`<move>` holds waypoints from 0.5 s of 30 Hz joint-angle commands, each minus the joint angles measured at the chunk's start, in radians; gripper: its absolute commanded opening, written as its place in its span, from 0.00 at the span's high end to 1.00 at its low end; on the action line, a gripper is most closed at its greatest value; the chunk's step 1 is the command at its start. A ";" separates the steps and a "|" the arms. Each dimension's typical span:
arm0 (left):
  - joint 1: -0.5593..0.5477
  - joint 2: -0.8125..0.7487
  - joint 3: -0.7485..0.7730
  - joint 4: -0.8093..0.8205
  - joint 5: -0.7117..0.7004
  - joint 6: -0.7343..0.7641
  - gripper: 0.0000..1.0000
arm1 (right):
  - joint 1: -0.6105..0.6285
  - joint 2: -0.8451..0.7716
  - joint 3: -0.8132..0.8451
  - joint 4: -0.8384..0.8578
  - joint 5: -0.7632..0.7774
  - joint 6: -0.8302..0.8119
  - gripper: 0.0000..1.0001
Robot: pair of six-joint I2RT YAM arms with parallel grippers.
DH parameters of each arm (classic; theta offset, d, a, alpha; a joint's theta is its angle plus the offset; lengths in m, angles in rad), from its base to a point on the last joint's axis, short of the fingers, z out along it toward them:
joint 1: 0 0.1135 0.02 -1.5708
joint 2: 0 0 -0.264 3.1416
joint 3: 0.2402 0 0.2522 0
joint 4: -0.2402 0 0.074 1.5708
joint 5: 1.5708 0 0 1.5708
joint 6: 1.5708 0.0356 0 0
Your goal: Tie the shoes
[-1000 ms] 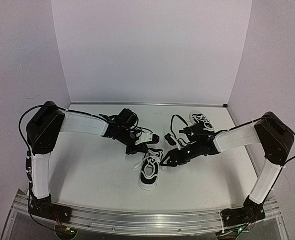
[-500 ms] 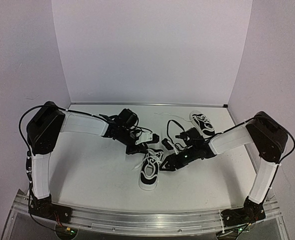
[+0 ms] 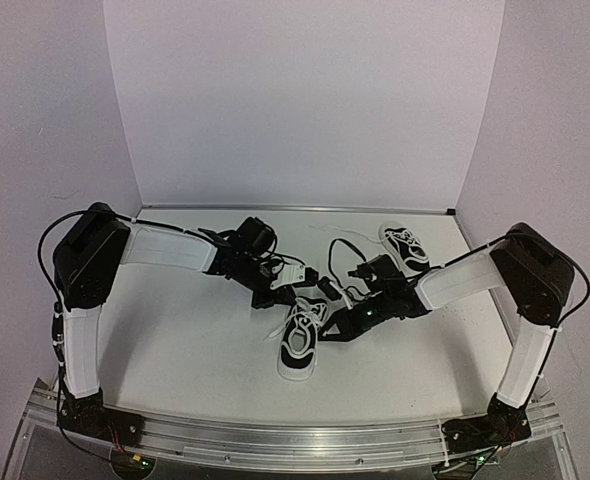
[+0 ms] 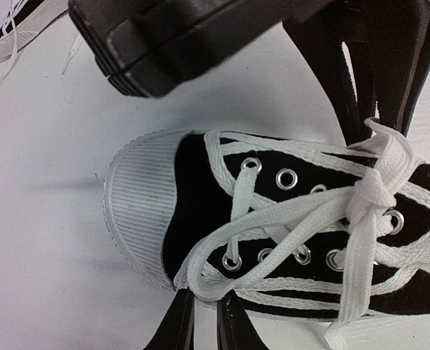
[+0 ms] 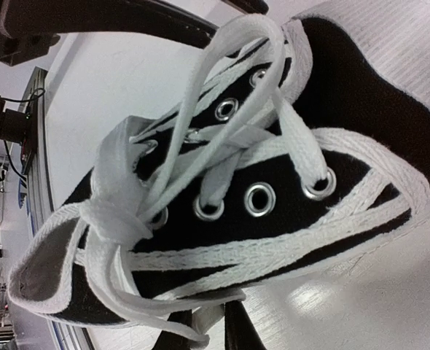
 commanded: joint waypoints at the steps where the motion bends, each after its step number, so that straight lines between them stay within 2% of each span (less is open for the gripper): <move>1: 0.002 -0.035 -0.011 0.021 -0.006 0.001 0.95 | 0.013 -0.042 -0.020 -0.006 0.099 -0.009 0.97; 4: 0.004 -0.057 -0.034 0.041 -0.020 -0.008 1.00 | 0.014 -0.075 -0.029 -0.042 0.127 -0.010 1.00; 15: 0.029 -0.106 -0.080 0.067 -0.077 -0.037 1.00 | 0.013 -0.086 -0.034 -0.126 0.193 -0.010 1.00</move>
